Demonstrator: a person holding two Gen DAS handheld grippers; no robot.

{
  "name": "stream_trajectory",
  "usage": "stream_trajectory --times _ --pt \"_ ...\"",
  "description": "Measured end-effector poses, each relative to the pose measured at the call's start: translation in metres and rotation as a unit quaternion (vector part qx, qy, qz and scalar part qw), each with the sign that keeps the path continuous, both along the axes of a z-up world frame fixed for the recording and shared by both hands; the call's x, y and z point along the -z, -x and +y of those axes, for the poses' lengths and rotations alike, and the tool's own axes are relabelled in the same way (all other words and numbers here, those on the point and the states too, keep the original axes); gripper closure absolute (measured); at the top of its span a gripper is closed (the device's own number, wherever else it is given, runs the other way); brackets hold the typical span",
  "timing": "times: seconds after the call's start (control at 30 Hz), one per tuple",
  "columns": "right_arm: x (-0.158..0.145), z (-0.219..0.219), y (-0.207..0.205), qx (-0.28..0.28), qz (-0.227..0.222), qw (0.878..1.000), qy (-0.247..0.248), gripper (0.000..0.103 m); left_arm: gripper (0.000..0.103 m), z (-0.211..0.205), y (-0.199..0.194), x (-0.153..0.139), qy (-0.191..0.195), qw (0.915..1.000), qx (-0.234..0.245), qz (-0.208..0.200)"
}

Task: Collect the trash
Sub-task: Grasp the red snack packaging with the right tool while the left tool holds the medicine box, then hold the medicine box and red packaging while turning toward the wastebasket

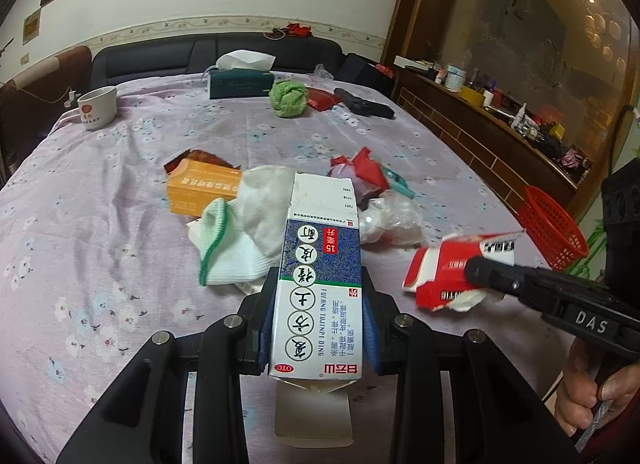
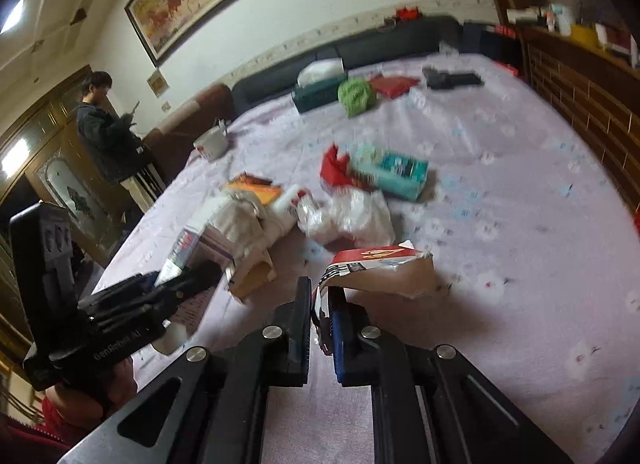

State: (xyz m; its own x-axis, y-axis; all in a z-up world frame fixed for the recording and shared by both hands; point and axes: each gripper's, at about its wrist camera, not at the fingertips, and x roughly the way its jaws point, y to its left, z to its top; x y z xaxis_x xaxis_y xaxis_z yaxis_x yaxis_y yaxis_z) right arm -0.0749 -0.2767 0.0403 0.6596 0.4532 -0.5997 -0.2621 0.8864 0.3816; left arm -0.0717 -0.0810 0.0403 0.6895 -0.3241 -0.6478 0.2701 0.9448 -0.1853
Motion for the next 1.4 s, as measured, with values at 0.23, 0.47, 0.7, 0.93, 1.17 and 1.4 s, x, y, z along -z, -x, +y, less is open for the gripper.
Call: stream_trajectory --times 0.23,0.47,0.7,0.93,1.17,1.4 --pt "-0.008 -0.003 0.007 0.01 -0.022 1.0 0.013 0.094 0.069 -0.018 0.003 -0.001 -0.006 0.9998 0.019 0.001" --pt "-0.008 -0.009 0.01 0.014 -0.022 1.0 0.01 0.094 0.069 -0.03 0.005 0.0 -0.015 0.9995 0.029 0.002" --pt "-0.007 -0.011 0.011 0.017 -0.02 1.0 0.011 0.094 0.069 -0.037 0.006 0.002 -0.023 0.9991 0.034 0.003" --pt "-0.007 -0.013 0.012 0.02 -0.019 1.0 0.01 0.094 0.069 -0.042 0.008 0.002 -0.029 0.9989 0.036 0.002" --pt "-0.008 -0.016 0.013 0.026 -0.02 0.999 0.011 0.094 0.069 -0.045 0.008 0.002 -0.035 0.9987 0.037 0.001" --pt "-0.009 -0.023 0.014 0.032 -0.021 0.999 0.007 0.094 0.069 -0.051 0.007 0.002 -0.041 0.9983 0.042 0.001"
